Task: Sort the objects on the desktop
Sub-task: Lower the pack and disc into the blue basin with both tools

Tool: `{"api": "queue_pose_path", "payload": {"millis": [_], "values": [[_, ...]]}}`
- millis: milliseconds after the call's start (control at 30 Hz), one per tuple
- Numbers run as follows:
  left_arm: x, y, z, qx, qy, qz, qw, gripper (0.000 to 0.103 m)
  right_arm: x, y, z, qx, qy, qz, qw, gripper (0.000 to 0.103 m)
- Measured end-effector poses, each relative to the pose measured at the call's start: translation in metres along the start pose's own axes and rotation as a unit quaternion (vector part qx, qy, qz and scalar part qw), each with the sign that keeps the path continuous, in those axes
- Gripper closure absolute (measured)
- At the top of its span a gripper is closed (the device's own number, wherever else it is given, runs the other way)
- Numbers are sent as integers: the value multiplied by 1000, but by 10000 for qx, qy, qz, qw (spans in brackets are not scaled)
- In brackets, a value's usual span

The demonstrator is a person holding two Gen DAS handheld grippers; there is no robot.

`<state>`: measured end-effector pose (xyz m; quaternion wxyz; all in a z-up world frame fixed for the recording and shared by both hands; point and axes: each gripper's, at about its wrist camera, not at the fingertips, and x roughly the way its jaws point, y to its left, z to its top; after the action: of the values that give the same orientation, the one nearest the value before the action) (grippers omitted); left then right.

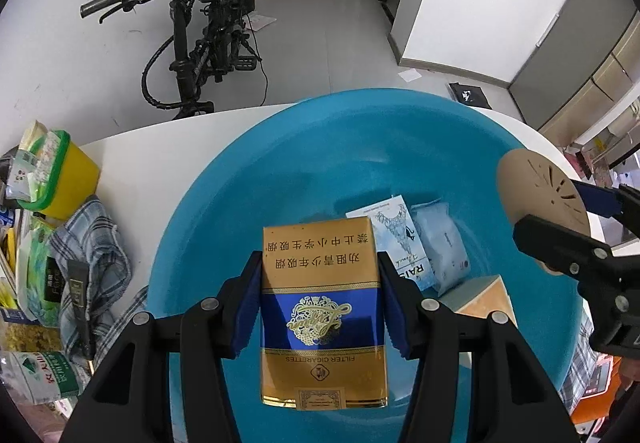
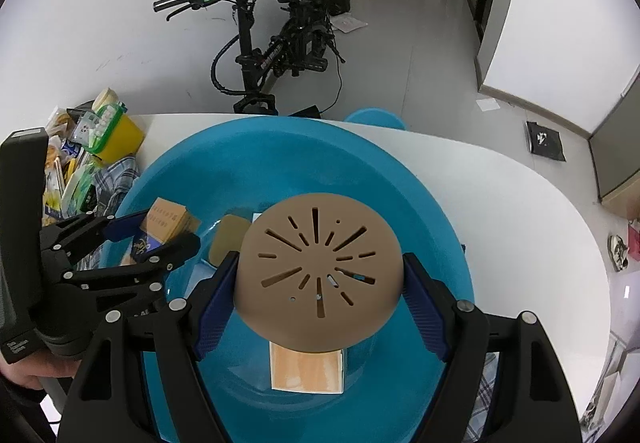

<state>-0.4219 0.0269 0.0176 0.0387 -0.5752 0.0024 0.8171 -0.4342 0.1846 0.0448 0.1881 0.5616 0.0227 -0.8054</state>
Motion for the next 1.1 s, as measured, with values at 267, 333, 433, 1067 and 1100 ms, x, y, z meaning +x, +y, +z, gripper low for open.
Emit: {"api": "queue_pose_path", "payload": {"millis": [267, 333, 433, 1067, 1100], "values": [[44, -10, 1, -34, 352, -118, 9993, 47, 15, -1, -13, -11, 281, 76, 9996, 26], [52, -12, 1, -57, 422, -147, 9990, 47, 17, -1, -15, -55, 318, 101, 9994, 26], [61, -13, 1, -76, 473, -152, 9987, 47, 20, -2, -15, -46, 350, 107, 9993, 26], [51, -6, 9, -362, 292, -347, 9983, 46, 31, -7, -14, 34, 438, 131, 9989, 26], [45, -6, 10, -360, 277, -354, 9983, 45, 32, -7, -13, 42, 431, 134, 9990, 26]]}}
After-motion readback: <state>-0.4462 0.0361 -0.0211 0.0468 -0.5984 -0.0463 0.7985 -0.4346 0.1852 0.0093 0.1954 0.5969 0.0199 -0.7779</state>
